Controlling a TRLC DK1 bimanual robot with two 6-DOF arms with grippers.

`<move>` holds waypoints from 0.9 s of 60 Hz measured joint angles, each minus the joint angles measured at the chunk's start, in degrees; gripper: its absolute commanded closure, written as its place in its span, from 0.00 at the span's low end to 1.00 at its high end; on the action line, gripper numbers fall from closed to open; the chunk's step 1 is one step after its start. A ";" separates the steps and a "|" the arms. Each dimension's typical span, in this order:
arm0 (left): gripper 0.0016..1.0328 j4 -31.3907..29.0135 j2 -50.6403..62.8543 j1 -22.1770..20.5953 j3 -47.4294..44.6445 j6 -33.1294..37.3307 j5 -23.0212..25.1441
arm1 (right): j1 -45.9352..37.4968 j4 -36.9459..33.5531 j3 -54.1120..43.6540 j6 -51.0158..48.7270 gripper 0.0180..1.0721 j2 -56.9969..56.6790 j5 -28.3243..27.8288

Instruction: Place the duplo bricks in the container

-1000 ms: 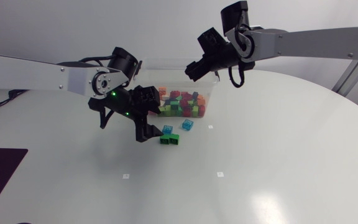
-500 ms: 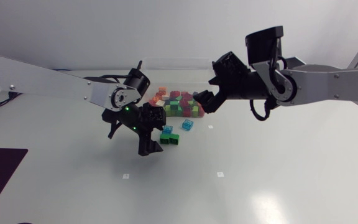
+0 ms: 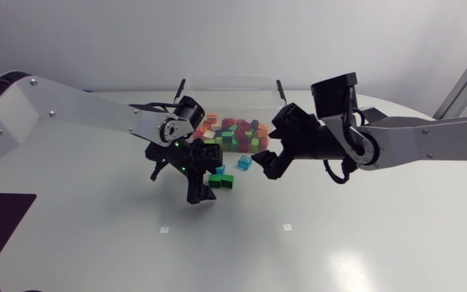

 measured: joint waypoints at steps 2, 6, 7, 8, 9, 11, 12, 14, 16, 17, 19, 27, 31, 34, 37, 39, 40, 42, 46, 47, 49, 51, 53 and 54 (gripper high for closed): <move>0.12 -0.24 0.35 -0.11 0.20 0.00 0.00 | 0.15 0.28 -0.04 0.00 0.09 0.22 0.00; 0.21 -0.52 0.68 -0.35 0.22 0.00 0.00 | 0.42 0.57 -0.04 -0.02 0.09 0.79 0.00; 0.22 -0.63 0.74 -0.39 0.22 0.00 0.00 | 0.57 0.66 -0.04 -0.02 0.09 1.03 0.00; 0.24 -0.63 0.76 -0.44 0.22 0.00 0.00 | 0.74 0.72 -0.04 -0.02 0.09 1.22 0.00; 0.25 -0.66 0.85 -0.50 0.22 0.00 0.00 | 0.85 0.72 -0.04 -0.02 0.09 1.55 0.00; 0.29 -0.66 0.87 -0.59 0.22 0.00 0.00 | 1.14 0.74 -0.04 -0.07 0.09 2.10 0.00; 0.31 -0.66 0.90 -0.61 0.22 0.00 0.00 | 1.25 0.74 -0.04 -0.09 0.09 2.36 0.00; 0.36 -0.68 0.90 -0.66 0.22 0.00 0.00 | 1.53 0.72 -0.04 -0.26 0.09 2.99 0.00; 0.41 -0.68 0.90 -0.66 0.22 0.00 0.00 | 1.79 0.72 -0.04 -0.59 0.09 3.50 0.00; 0.43 -0.70 0.90 -0.66 0.22 0.00 0.00 | 1.95 0.72 -0.04 -0.81 0.09 3.93 0.00; 0.45 -0.72 0.90 -0.63 0.22 0.00 0.00 | 2.19 0.74 -0.04 -0.94 0.09 4.35 0.00; 0.47 -1.09 0.92 -0.66 0.22 0.00 0.00 | 3.02 0.48 -0.02 -1.55 0.09 6.27 -1.20; 0.61 -1.09 0.96 -0.72 0.22 -0.02 0.00 | 3.61 -1.64 0.55 -2.67 0.09 7.85 -3.19; 0.70 -1.09 1.05 -0.77 0.22 0.00 0.00 | 4.04 -3.76 1.46 -3.54 0.09 9.40 -4.42; 0.73 -1.11 1.11 -0.87 0.22 0.00 -0.02 | 4.59 -5.68 2.75 -4.52 0.09 11.39 -5.16; 0.73 -1.11 1.14 -0.96 0.22 -0.02 -0.02 | 4.94 -6.45 3.45 -5.20 0.09 12.63 -5.33; 0.73 -1.14 1.16 -1.03 0.22 -0.02 0.00 | 5.14 -6.73 3.82 -5.44 0.09 13.25 -5.42; 0.74 -1.42 1.16 -1.03 0.22 -0.02 0.00 | 5.57 -7.08 4.57 -5.99 0.09 14.58 -5.64; 0.75 -2.14 1.16 -1.03 0.20 -0.02 0.00 | 5.99 -7.26 6.03 -6.80 0.09 16.96 -5.97; 0.75 -2.21 1.16 -1.03 0.20 -0.02 0.00 | 6.08 -7.32 6.51 -6.93 0.09 17.59 -6.14; 0.75 -2.38 1.16 -1.01 0.20 -0.02 -0.02 | 6.10 -7.32 7.28 -7.13 0.09 18.51 -6.32; 0.75 -2.49 1.14 -0.90 0.13 0.00 0.00 | 6.01 -7.48 8.17 -7.17 0.09 19.41 -6.75; 0.75 -2.62 0.96 -0.70 -0.02 0.00 0.00 | 5.92 -8.02 9.05 -7.28 0.09 20.04 -7.19; 0.75 -2.64 0.76 -0.61 -0.11 0.00 0.00 | 5.90 -8.35 9.42 -7.34 0.09 20.24 -7.30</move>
